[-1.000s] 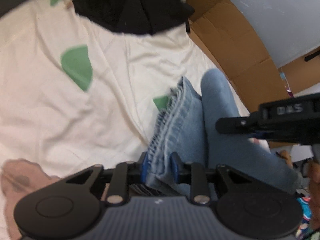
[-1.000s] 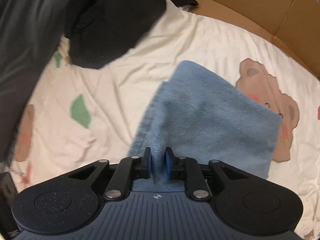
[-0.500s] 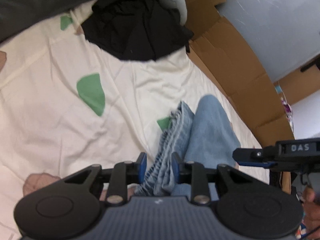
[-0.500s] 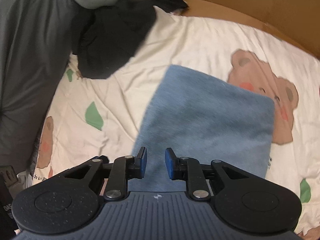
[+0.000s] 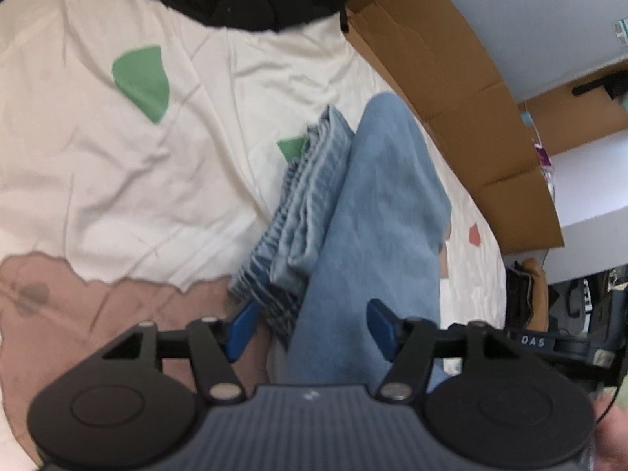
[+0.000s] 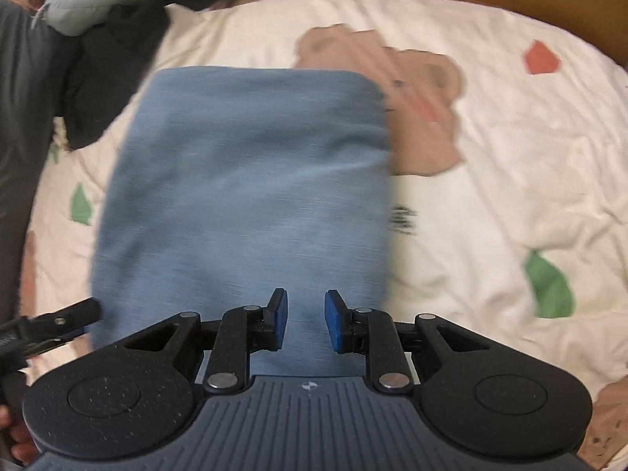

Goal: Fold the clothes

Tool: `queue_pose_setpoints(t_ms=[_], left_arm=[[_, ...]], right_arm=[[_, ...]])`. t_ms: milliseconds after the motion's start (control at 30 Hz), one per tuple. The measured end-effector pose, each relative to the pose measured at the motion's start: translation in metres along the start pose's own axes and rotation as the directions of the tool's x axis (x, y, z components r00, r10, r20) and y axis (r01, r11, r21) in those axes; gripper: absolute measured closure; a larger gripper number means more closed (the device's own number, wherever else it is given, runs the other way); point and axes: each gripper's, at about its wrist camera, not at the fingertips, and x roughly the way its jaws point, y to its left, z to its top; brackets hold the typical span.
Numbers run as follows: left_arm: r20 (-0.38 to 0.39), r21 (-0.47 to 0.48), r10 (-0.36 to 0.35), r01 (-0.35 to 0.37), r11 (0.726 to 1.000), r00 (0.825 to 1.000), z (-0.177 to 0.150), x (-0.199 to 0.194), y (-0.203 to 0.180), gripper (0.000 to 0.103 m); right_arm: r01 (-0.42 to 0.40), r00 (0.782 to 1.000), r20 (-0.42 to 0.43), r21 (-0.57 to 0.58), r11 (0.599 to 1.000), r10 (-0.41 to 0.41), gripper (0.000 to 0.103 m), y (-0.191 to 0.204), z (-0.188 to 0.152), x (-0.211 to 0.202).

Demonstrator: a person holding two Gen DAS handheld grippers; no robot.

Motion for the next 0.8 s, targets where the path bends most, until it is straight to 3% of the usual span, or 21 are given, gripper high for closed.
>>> queue_pose_setpoints(t_ms=[233,300,367,467,633,800], left_arm=[[-0.043,-0.009,-0.038,0.038,0.999,0.998,-0.006,0.016,-0.006,0.042],[-0.061,0.006,-0.043,0.043,0.999,0.997,-0.009,0.021,-0.009,0.05],[-0.074,0.046,-0.014,0.018,0.999,0.997,-0.009,0.022,-0.014,0.073],[-0.072,0.023,-0.04,0.041,0.999,0.997,-0.004,0.013,-0.011,0.085],[-0.038,0.061,-0.04,0.042,0.997,0.998,0.004,-0.006,-0.02,0.087],[-0.026,0.077,-0.018,0.02,0.997,1.0,0.007,-0.003,-0.017,0.088]], right_arm=[[-0.002,0.999,0.039,0.031,1.0,0.001,0.075,-0.032,-0.015,0.001],[0.001,0.999,0.036,0.042,0.999,-0.003,0.075,-0.038,-0.02,0.004],[-0.004,0.999,0.037,0.062,0.998,0.002,0.076,-0.043,-0.024,0.008],[-0.019,0.999,0.033,0.065,0.998,0.017,0.076,-0.044,-0.03,0.013],[-0.036,0.999,0.029,0.042,0.998,0.034,0.076,-0.037,-0.035,0.015],[-0.054,0.998,0.021,0.044,0.998,0.053,0.078,-0.032,-0.039,0.015]])
